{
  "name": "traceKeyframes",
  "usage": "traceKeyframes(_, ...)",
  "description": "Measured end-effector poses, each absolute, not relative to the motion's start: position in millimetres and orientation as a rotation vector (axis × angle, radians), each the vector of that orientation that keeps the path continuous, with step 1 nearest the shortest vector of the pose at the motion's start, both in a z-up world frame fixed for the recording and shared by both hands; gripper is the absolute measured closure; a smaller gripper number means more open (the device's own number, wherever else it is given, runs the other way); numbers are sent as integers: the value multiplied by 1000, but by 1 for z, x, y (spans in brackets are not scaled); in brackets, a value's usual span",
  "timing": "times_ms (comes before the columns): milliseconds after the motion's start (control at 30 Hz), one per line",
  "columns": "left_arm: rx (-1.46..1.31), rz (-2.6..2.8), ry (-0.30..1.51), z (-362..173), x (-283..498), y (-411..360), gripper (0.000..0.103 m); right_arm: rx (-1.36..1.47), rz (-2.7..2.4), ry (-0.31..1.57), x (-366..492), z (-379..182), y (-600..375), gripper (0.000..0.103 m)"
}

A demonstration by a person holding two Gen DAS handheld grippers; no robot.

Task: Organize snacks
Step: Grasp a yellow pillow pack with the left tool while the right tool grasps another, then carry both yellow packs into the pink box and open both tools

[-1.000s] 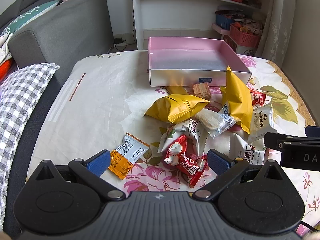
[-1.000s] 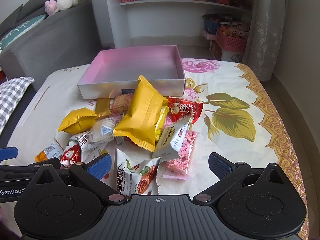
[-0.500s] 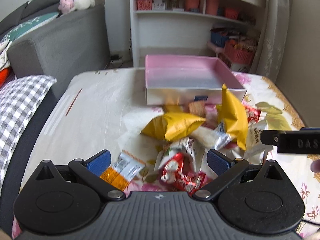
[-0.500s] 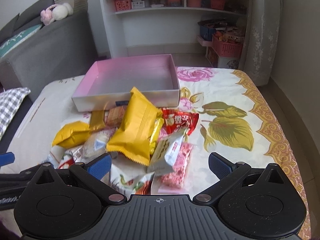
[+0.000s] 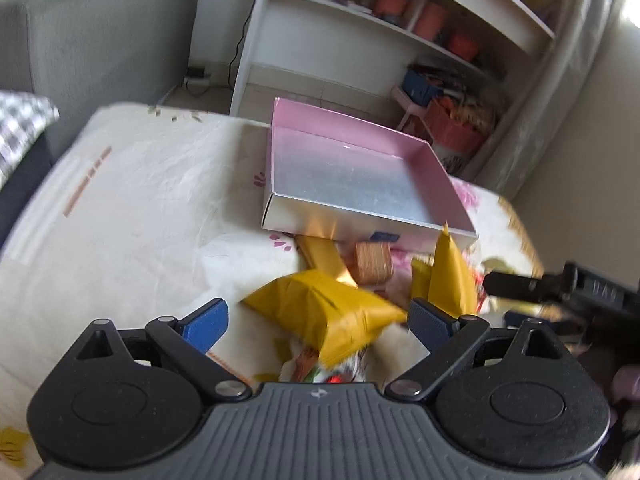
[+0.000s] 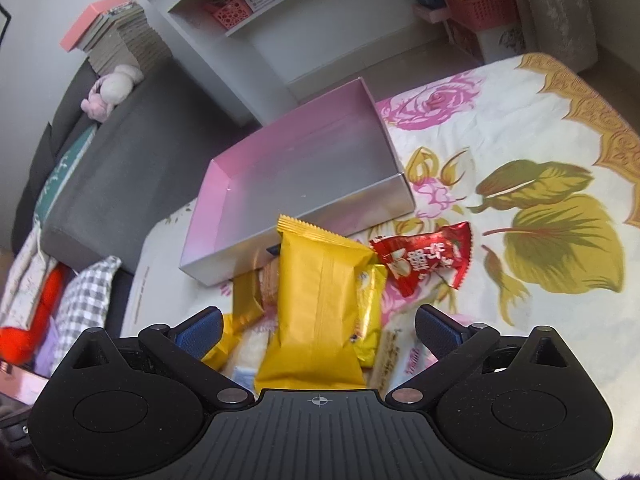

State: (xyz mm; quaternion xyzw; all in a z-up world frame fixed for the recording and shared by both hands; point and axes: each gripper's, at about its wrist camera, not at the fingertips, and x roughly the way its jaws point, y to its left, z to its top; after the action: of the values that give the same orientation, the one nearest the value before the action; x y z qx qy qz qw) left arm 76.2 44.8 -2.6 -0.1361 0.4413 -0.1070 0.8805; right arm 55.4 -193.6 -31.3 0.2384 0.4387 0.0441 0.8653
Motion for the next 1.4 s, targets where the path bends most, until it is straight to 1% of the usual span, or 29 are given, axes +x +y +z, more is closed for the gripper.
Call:
traceKeyframes(200,-392,-215,963,-17,99,44,18,531,102,945,68,-41,-192,4)
traceKeyframes(333,-411,-211,996,-27,111,35,35,551,88,956,73,-48,-196,9)
traceKeyframes(367,-411,-209,1012,-30,114,32,36,555,84,960,73,-49,-197,11)
traceKeyframes(567,-362,-197,1036,-38,114,29,36,603,74,978,76,-59,-205,20)
traceKeyframes(667,-351,-196,1045,-37,114,30,37,623,79,984,76,-61,-204,22)
traceKeyframes(800,-340,-194,1065,-38,113,32,43,608,89,994,76,-63,-199,25)
traceKeyframes(867,-339,-197,1076,-38,112,34,46,600,89,1002,76,-64,-196,32)
traceKeyframes(900,-337,-198,1079,-39,112,34,48,594,85,1003,76,-65,-196,34)
traceKeyframes(1033,-345,-199,1096,-41,109,39,53,585,78,1008,75,-66,-195,55)
traceKeyframes(1100,-349,-195,1096,-41,106,41,57,584,79,1004,74,-66,-195,57)
traceKeyframes(1133,-349,-192,1093,-41,105,43,62,583,78,1002,74,-65,-195,59)
traceKeyframes(1233,-367,-183,1094,-41,103,50,68,587,76,995,72,-63,-196,64)
traceKeyframes(1400,-426,-205,1099,-39,99,64,72,589,70,960,68,-53,-199,66)
